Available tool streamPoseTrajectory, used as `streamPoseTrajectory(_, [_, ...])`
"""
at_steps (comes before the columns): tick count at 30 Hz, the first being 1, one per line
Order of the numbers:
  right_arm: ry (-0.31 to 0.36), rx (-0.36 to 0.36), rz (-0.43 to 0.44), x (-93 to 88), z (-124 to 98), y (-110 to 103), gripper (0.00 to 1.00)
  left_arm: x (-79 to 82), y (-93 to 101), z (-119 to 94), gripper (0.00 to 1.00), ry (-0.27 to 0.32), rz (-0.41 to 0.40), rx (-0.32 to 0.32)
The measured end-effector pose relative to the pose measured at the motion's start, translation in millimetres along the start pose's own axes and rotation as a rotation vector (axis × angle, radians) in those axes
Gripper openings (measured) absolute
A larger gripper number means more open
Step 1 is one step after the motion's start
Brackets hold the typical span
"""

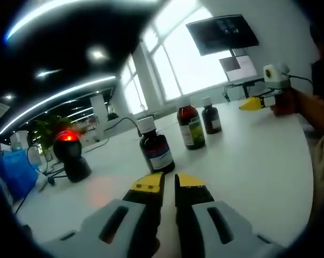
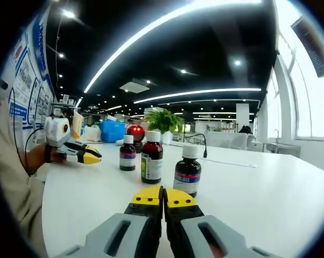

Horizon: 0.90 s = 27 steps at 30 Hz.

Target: Rotate the medicine bottle to make it face forward pick up the medicine bottle inspect the drug traceability code place the medicine on the table

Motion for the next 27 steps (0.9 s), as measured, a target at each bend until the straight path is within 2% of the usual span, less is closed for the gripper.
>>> streamPoseTrajectory(4, [0.003,-0.006,0.003,-0.1,0,2,0.00,-0.2,-0.2,0,0.00,0.001,-0.028,-0.016])
streamPoseTrajectory(12, [-0.011,-0.018,-0.022,-2.0,0,3,0.00,-1.1,2.2,0,0.00,-0.011,0.006,-0.003])
streamPoseTrajectory(17, [-0.007,-0.030,0.012,-2.4,0,8,0.00,-1.0,4.5,1,0.00,-0.007,0.000,-0.030])
streamPoseTrajectory(23, [-0.004,-0.031,0.043,-2.6,0,11,0.00,0.0,4.2,0,0.00,-0.008,0.007,-0.017])
streamPoseTrajectory(27, [-0.013,-0.031,0.014,-3.0,1,8,0.00,-2.6,2.3,3,0.00,-0.028,-0.001,-0.017])
Point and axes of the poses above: the point that each gripper's makers call its tool centre point, and the gripper's own axes: z roughly forward along the fingers, y roughly to its right, x roughly out of its top, the point moved 6 cm from there along -z, roughly backward along the fingers, and after that the axes turned 7 degrees about -y, right-handed, at the moved point
